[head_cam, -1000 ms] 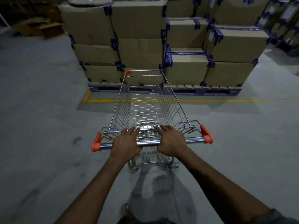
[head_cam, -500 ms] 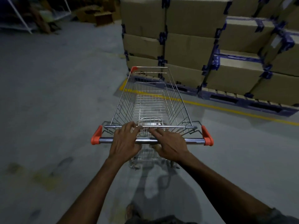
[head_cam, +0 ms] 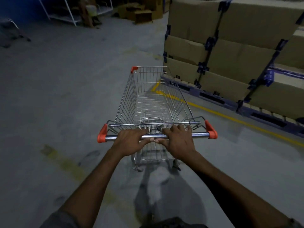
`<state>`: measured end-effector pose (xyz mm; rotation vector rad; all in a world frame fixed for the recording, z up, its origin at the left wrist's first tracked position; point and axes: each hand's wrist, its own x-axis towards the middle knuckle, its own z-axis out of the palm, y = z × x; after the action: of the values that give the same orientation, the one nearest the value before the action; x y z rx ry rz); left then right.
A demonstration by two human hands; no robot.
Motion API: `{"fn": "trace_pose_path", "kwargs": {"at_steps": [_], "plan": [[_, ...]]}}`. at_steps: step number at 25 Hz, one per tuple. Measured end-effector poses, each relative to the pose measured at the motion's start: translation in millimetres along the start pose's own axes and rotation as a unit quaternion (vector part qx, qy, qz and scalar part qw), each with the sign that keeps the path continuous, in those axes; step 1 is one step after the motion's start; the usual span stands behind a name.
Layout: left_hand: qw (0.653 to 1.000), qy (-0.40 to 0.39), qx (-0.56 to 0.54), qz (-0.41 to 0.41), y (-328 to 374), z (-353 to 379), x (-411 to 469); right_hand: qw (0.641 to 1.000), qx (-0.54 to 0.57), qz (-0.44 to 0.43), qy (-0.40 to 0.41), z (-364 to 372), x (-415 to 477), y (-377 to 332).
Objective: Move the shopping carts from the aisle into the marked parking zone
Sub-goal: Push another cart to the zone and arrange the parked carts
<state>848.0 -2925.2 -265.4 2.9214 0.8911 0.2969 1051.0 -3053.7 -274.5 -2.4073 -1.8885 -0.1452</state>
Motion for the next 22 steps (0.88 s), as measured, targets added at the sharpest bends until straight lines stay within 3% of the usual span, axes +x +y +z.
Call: {"fn": "trace_pose_path", "kwargs": {"at_steps": [2,9,15,18,22], "plan": [[1.000,0.011,-0.006,-0.016,-23.1,-0.1,1.1,1.000,0.002,0.018,-0.018,1.8,20.1,-19.6],[0.997,0.035,-0.006,-0.062,-105.1,6.0,15.7,0.997,0.018,-0.042,-0.067,7.8,110.6,-61.6],[0.978,-0.119,-0.056,-0.165,-191.1,-11.8,50.2,0.975,0.066,-0.153,-0.149,6.0,215.6,-94.9],[0.958,-0.098,-0.111,-0.247,-230.8,-15.0,68.9,0.960,0.120,-0.147,-0.207,16.3,264.3,-113.4],[0.939,-0.128,-0.079,-0.308,-284.2,-19.2,96.4,0.945,0.160,-0.146,-0.245,28.2,335.0,-141.7]]}}
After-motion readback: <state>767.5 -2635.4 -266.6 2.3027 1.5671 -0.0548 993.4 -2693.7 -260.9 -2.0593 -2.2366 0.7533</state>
